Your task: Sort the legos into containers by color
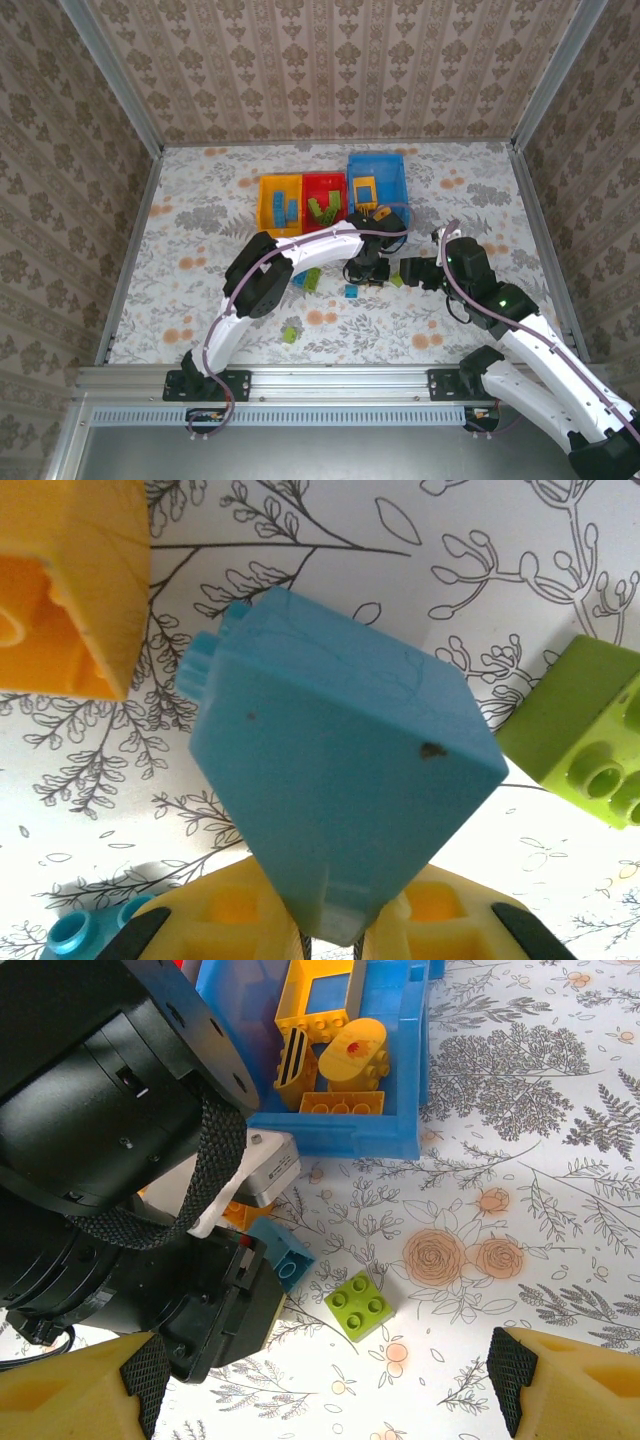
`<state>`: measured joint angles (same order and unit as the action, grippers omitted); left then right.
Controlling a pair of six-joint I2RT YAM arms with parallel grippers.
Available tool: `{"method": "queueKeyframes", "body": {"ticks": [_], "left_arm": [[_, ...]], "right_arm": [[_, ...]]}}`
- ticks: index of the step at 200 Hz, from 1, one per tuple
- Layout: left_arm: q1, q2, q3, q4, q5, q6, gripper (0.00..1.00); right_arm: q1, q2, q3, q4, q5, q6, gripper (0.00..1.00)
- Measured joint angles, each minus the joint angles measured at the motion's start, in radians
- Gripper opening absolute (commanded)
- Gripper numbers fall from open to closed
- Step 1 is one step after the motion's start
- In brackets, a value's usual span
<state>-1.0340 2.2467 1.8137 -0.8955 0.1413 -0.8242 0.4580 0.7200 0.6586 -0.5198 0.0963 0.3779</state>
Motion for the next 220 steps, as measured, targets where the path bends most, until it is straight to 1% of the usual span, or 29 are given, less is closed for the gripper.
{"method": "queueKeyframes", "body": {"ticks": [44, 56, 67, 95, 113, 135, 152, 189, 220], "left_arm": [[-0.003, -0.021, -0.010, -0.016, -0.015, 0.021, 0.06], [-0.005, -0.032, -0.017, -0.021, -0.015, 0.030, 0.07], [-0.006, -0.040, -0.020, -0.025, -0.015, 0.038, 0.12], [-0.008, -0.051, -0.027, -0.035, -0.007, 0.075, 0.42], [-0.008, -0.052, -0.027, -0.044, -0.006, 0.098, 0.54], [-0.008, -0.053, -0.027, -0.048, -0.007, 0.127, 0.61], [-0.006, -0.053, -0.022, -0.054, -0.008, 0.148, 0.64], [0.014, -0.053, 0.043, -0.074, -0.012, 0.173, 0.71], [0.041, -0.045, 0.080, -0.079, -0.011, 0.174, 0.73]], "right_arm": [[0.000, 0.000, 0.000, 0.000, 0.000, 0.004, 0.86], [0.000, 0.000, 0.000, 0.000, 0.000, 0.007, 0.86], [0.000, 0.000, 0.000, 0.000, 0.000, 0.011, 0.86], [0.000, 0.000, 0.000, 0.000, 0.000, 0.014, 0.86], [0.000, 0.000, 0.000, 0.000, 0.000, 0.015, 0.86], [0.000, 0.000, 0.000, 0.000, 0.000, 0.015, 0.86], [0.000, 0.000, 0.000, 0.000, 0.000, 0.015, 0.86], [0.000, 0.000, 0.000, 0.000, 0.000, 0.015, 0.86], [0.000, 0.000, 0.000, 0.000, 0.000, 0.015, 0.86]]}}
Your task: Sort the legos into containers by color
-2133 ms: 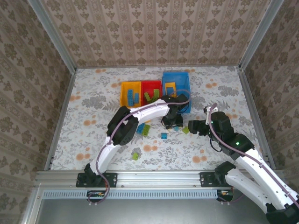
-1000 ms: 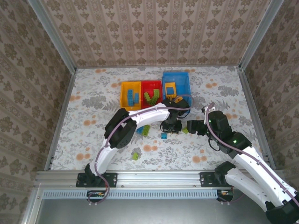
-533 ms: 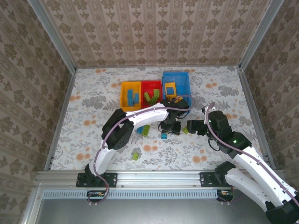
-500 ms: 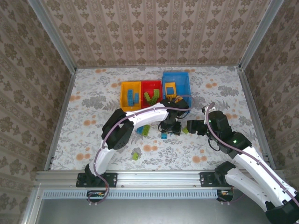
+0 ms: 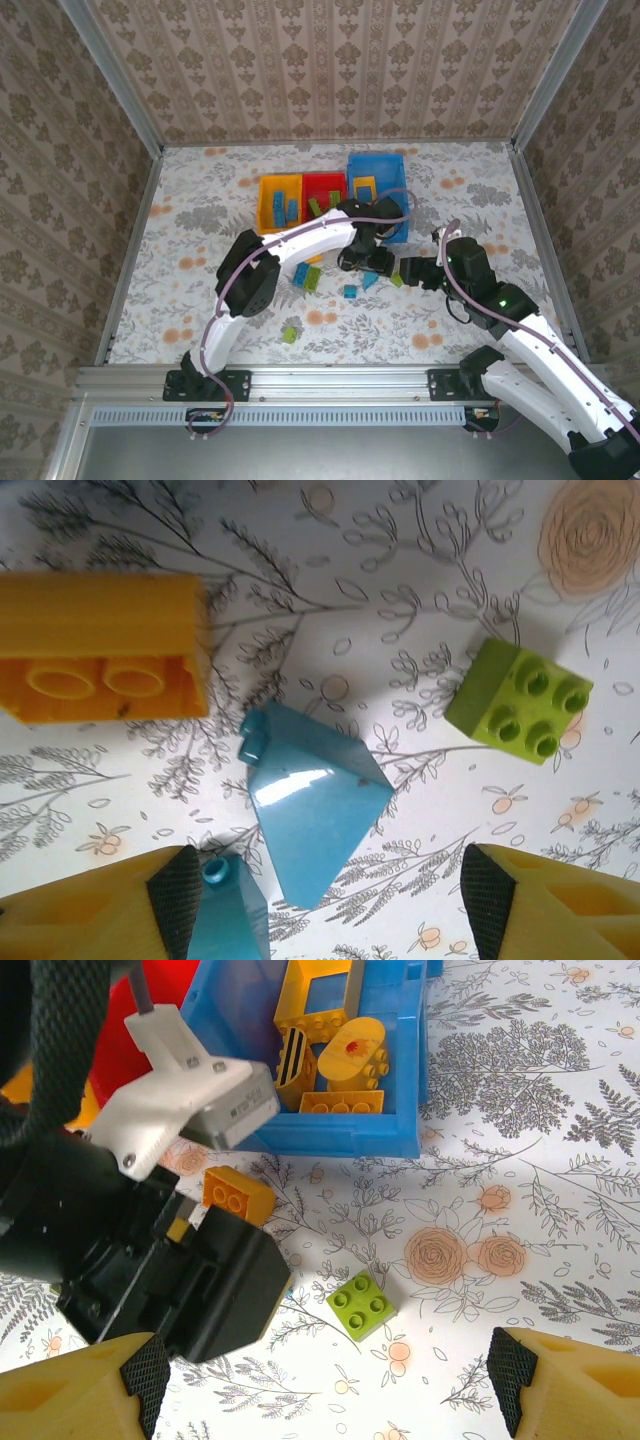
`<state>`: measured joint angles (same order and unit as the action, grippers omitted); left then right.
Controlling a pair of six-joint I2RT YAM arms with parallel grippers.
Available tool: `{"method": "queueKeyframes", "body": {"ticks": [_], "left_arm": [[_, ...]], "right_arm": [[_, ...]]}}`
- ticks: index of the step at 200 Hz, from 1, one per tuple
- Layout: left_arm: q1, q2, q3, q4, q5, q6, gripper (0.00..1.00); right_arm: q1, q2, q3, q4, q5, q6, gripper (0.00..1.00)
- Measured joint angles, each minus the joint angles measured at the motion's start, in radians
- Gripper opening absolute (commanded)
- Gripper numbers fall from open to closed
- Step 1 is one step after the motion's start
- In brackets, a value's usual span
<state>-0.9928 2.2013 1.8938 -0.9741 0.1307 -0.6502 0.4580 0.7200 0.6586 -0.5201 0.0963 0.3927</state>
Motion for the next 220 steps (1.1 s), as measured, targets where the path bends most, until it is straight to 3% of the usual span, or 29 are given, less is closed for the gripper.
{"method": "queueKeyframes", "body": {"ticks": [71, 98, 149, 172, 220], "left_arm": [[-0.008, 0.075, 0.031, -0.005, 0.022, -0.005, 0.70], [-0.014, 0.102, 0.032, -0.006, 0.022, -0.012, 0.64], [-0.015, 0.122, 0.034, -0.008, 0.000, -0.014, 0.40], [-0.021, 0.122, 0.040, -0.007, -0.012, -0.014, 0.34], [-0.034, 0.121, 0.039, -0.006, -0.037, -0.014, 0.32]], "right_arm": [[-0.002, 0.000, 0.000, 0.000, 0.000, 0.000, 0.86], [-0.002, 0.000, 0.000, 0.000, 0.000, 0.000, 0.86], [-0.002, 0.000, 0.000, 0.000, 0.000, 0.003, 0.86], [-0.002, 0.000, 0.000, 0.000, 0.000, 0.003, 0.86], [-0.003, 0.000, 0.000, 0.000, 0.000, 0.003, 0.87]]}}
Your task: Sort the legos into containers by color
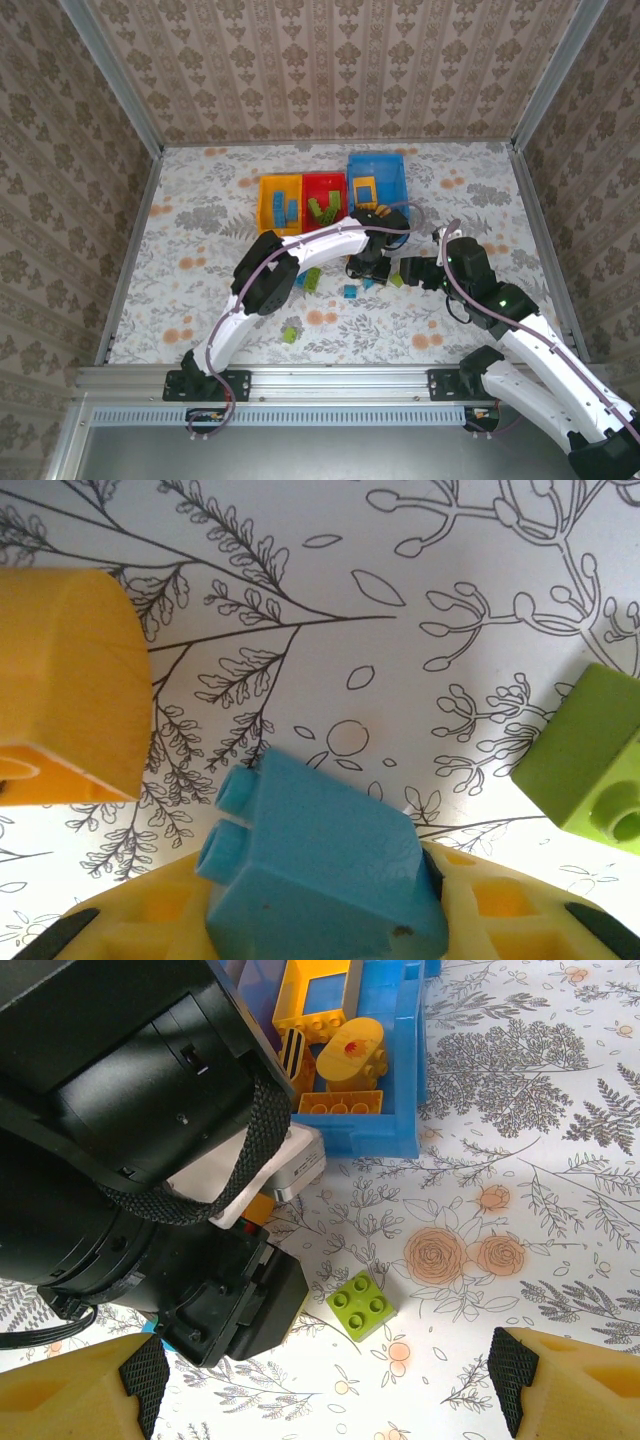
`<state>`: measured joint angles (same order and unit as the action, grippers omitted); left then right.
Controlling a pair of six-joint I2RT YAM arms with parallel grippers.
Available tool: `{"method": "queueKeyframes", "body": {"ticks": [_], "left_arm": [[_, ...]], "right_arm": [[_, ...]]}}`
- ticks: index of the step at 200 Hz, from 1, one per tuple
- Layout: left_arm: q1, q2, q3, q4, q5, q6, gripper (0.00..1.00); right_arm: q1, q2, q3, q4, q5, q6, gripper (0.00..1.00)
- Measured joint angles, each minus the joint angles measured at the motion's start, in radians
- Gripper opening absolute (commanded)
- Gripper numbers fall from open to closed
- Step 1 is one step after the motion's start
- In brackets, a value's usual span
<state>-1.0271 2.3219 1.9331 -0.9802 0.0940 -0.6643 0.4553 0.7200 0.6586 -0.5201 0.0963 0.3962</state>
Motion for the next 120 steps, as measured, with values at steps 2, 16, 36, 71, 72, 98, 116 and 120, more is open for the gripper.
{"method": "queueKeyframes", "body": {"ticks": [2, 16, 36, 71, 72, 98, 116, 120], "left_arm": [[0.000, 0.000, 0.000, 0.000, -0.001, 0.000, 0.32], [-0.001, -0.010, -0.010, 0.005, -0.010, 0.000, 0.32], [-0.001, -0.052, -0.047, 0.005, -0.021, 0.000, 0.31], [0.001, -0.169, -0.089, -0.005, -0.043, -0.001, 0.31], [0.002, -0.175, -0.091, -0.005, -0.043, 0.000, 0.31], [0.026, -0.285, -0.130, -0.021, -0.059, -0.001, 0.30], [0.085, -0.364, -0.167, -0.036, -0.069, 0.000, 0.30], [0.103, -0.379, -0.173, -0.039, -0.071, 0.001, 0.30]], "right_arm": [[0.000, 0.000, 0.000, 0.000, 0.000, 0.000, 0.87], [0.000, 0.000, 0.000, 0.000, 0.000, 0.000, 0.87], [0.000, 0.000, 0.000, 0.000, 0.000, 0.000, 0.87], [0.000, -0.001, 0.000, 0.003, -0.010, 0.000, 0.86], [0.000, -0.001, 0.000, 0.004, -0.011, -0.001, 0.86], [-0.001, 0.002, 0.000, 0.052, -0.080, -0.018, 0.86], [0.022, 0.033, 0.002, 0.110, -0.129, -0.045, 0.86], [0.034, 0.046, 0.005, 0.123, -0.137, -0.052, 0.87]]}}
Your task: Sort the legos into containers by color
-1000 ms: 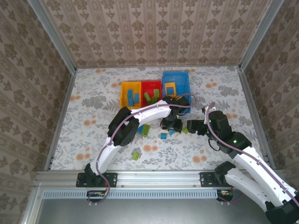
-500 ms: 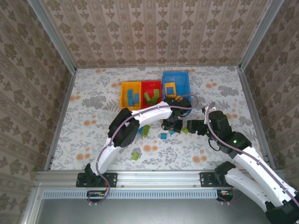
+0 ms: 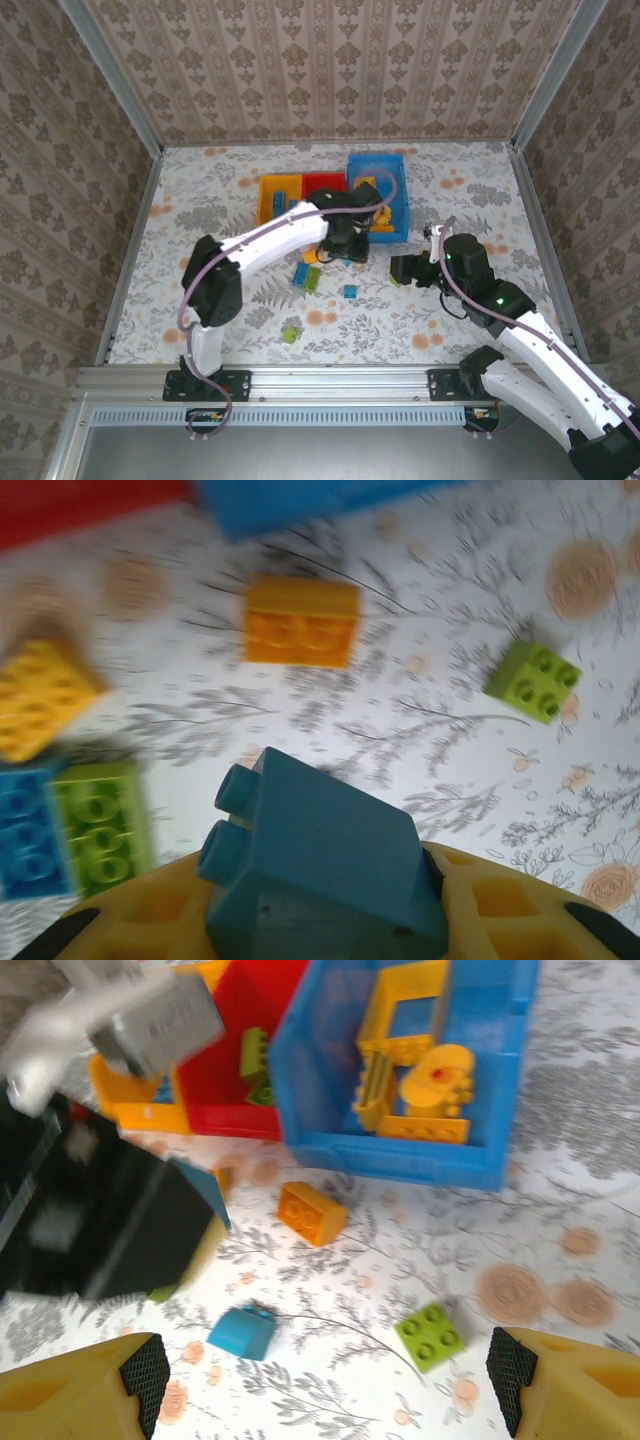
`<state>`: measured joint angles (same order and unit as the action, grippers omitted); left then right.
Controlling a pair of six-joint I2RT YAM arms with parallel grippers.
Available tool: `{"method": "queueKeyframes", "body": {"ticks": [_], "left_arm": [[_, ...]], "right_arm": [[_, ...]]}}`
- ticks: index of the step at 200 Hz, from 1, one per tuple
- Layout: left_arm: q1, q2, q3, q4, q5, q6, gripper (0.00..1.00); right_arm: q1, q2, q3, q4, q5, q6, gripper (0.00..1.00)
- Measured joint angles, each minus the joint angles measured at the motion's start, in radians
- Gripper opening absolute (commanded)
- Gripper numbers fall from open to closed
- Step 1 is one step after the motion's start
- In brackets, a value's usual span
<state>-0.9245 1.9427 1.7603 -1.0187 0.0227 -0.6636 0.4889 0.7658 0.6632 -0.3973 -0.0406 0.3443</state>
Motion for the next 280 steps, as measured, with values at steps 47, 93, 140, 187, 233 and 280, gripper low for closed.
{"method": "queueKeyframes", "body": {"ticks": [47, 93, 140, 187, 233, 280], "left_arm": [[0.305, -0.080, -0.030, -0.007, -0.019, 0.059, 0.29], [0.472, -0.040, -0.012, 0.017, -0.011, 0.113, 0.29], [0.526, 0.159, 0.085, 0.064, 0.019, 0.130, 0.34], [0.533, 0.218, 0.095, 0.070, 0.035, 0.135, 0.48], [0.533, 0.212, 0.090, 0.082, 0.049, 0.136, 0.57], [0.527, 0.147, 0.035, 0.086, 0.048, 0.132, 0.60]], "right_arm": [[0.171, 0.248, 0.106, 0.138, -0.041, -0.058, 0.87], [0.184, 0.356, 0.163, 0.226, -0.050, -0.057, 0.87], [0.184, 0.383, 0.195, 0.241, -0.047, -0.052, 0.88], [0.183, 0.394, 0.195, 0.236, -0.021, -0.031, 0.88], [0.178, 0.395, 0.195, 0.227, 0.006, -0.019, 0.89], [0.138, 0.443, 0.176, 0.179, 0.039, 0.003, 0.87]]}}
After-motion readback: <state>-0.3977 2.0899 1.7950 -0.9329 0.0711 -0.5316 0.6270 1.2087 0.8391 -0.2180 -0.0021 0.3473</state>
